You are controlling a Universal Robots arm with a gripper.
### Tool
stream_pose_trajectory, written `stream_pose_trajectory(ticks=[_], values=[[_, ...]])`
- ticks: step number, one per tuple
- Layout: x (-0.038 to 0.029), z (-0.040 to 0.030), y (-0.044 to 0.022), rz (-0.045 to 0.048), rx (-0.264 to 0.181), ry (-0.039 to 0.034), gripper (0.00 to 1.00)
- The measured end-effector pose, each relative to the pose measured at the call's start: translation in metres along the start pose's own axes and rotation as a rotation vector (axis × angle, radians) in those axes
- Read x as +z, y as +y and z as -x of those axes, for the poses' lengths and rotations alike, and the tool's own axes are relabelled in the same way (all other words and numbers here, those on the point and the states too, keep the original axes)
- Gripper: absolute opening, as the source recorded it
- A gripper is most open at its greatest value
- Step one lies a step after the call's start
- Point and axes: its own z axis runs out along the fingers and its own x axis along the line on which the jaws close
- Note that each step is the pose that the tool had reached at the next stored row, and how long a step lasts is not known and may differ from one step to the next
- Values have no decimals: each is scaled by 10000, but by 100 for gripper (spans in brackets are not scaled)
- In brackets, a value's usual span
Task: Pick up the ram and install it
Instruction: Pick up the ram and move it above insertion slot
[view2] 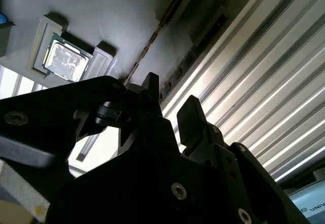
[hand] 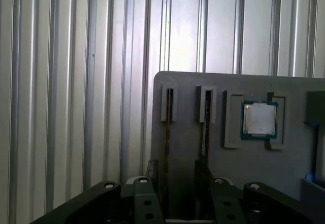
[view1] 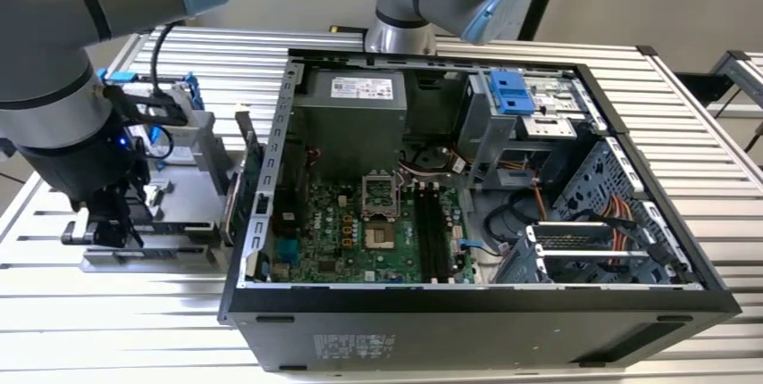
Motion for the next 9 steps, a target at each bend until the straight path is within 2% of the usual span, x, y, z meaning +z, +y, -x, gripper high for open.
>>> stream_pose_trajectory(ticks=[9], values=[[79, 0, -3, 1, 0, 0, 100]])
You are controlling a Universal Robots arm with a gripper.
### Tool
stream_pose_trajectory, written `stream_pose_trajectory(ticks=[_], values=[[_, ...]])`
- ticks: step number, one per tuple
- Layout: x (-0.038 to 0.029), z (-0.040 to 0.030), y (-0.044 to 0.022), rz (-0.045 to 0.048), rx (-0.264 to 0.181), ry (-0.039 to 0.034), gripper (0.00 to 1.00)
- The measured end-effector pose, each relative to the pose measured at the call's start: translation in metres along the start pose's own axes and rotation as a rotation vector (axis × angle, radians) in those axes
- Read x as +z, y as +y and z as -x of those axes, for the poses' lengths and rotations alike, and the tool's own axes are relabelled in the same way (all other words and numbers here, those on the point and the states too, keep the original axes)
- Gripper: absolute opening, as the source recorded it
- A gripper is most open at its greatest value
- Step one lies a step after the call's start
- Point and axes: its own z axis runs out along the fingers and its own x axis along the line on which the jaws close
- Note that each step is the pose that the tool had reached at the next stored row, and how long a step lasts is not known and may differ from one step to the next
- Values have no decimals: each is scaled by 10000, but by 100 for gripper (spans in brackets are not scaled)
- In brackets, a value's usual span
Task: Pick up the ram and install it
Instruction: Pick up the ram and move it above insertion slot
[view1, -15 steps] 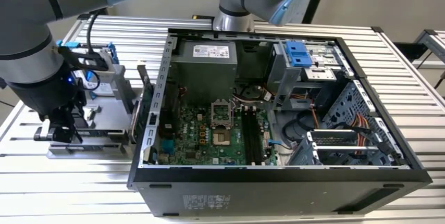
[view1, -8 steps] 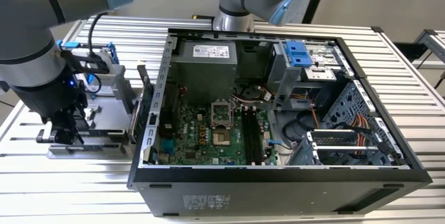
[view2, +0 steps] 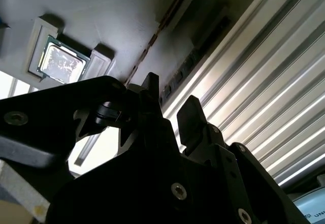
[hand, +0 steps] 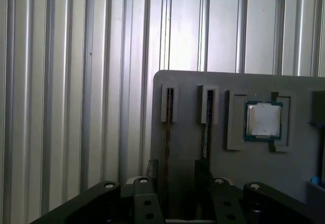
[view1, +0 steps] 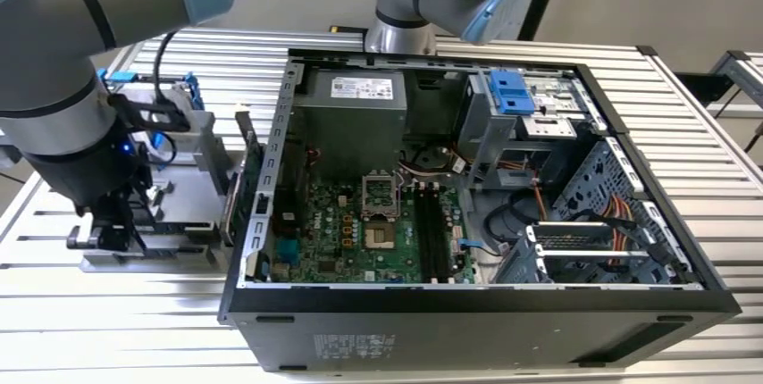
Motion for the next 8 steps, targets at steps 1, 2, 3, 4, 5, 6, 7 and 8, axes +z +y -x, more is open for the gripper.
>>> stream_pose_trajectory(ticks=[1, 2, 3, 4, 5, 6, 7, 8], values=[[7, -1, 0, 2, 1, 1, 100], [14, -4, 0, 3, 2, 2, 100], [20, -6, -1, 2, 0, 1, 100], [28, -7, -3, 3, 0, 0, 100], [34, -10, -4, 5, 0, 0, 100], [39, -12, -5, 9, -1, 1, 100], [45, -15, -5, 10, 1, 0, 100], [50, -18, -7, 12, 0, 0, 100]])
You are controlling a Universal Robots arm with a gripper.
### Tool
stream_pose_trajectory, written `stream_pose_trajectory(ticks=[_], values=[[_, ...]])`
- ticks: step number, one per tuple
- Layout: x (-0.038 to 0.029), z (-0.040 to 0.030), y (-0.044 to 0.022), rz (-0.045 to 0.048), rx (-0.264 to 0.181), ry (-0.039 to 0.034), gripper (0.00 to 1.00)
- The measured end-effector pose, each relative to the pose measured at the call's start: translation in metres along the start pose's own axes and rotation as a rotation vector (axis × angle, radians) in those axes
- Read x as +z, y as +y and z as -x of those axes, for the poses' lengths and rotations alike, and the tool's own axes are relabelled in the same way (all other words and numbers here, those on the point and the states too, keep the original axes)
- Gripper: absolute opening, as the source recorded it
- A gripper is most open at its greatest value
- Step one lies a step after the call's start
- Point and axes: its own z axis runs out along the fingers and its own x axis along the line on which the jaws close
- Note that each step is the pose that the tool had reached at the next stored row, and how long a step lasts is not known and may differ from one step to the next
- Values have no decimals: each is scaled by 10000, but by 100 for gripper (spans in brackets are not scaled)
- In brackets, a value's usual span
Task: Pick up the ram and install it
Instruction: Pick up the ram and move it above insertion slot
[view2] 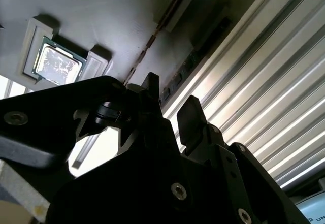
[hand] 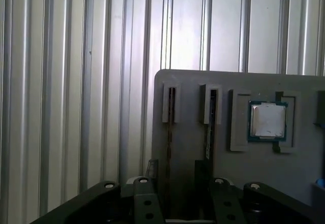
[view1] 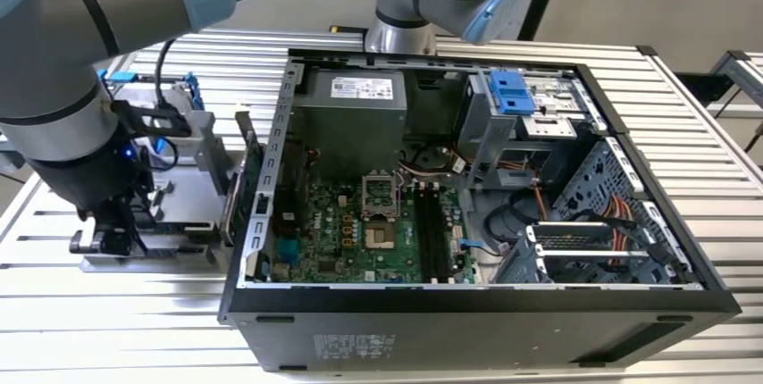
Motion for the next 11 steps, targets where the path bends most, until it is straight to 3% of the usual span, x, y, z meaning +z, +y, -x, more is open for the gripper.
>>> stream_pose_trajectory(ticks=[11], values=[[68, -39, -5, 15, 0, 0, 100]])
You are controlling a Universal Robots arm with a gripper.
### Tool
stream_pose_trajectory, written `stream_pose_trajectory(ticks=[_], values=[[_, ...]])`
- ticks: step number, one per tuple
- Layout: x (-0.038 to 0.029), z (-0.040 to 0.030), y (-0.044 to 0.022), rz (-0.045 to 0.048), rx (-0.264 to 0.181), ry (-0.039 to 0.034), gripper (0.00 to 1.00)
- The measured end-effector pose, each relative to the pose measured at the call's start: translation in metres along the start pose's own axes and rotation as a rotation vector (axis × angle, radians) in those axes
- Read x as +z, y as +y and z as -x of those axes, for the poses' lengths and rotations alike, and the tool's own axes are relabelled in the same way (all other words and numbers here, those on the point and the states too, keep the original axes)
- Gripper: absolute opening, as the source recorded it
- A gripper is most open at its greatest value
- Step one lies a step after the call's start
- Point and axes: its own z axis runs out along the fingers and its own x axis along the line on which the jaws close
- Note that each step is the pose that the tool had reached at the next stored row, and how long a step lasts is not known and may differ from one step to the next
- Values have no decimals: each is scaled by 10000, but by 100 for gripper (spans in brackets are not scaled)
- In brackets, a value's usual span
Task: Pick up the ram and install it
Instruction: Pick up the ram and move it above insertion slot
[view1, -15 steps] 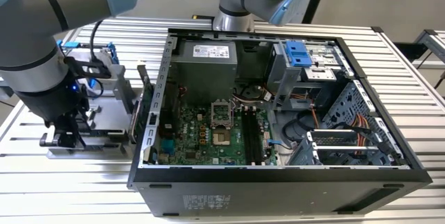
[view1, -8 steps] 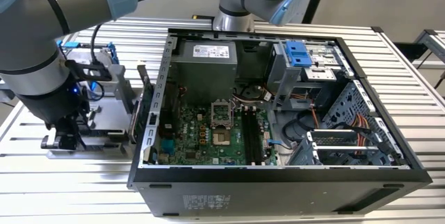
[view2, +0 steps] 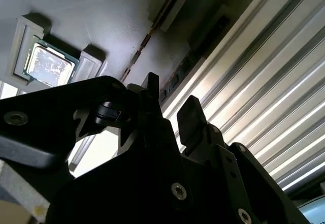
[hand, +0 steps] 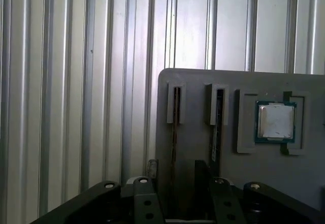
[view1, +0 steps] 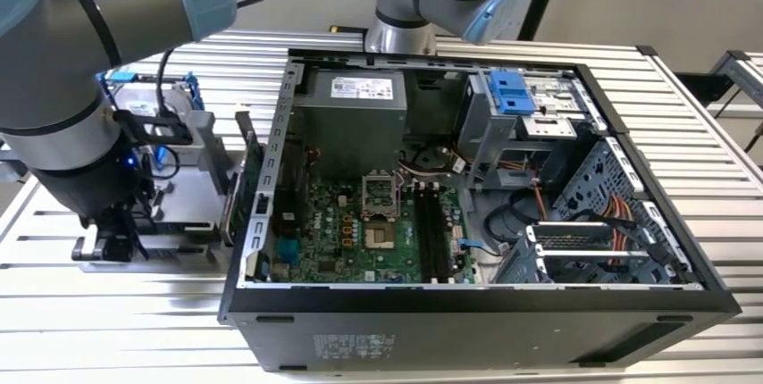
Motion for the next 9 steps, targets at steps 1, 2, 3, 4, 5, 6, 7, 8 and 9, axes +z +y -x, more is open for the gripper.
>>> stream_pose_trajectory(ticks=[1, 2, 3, 4, 5, 6, 7, 8, 9], values=[[8, -2, -1, 0, 0, 0, 100], [16, -3, -1, 0, 0, -1, 100], [24, -5, -2, -1, 0, -1, 100], [33, -6, -2, 0, 0, -1, 100], [41, -7, -3, -1, 0, -1, 100], [49, -9, -3, 0, 0, -1, 100], [58, -10, -4, -1, 0, -2, 100], [67, -10, -4, -1, 0, -2, 100], [77, -11, -5, -1, 0, -2, 100]])
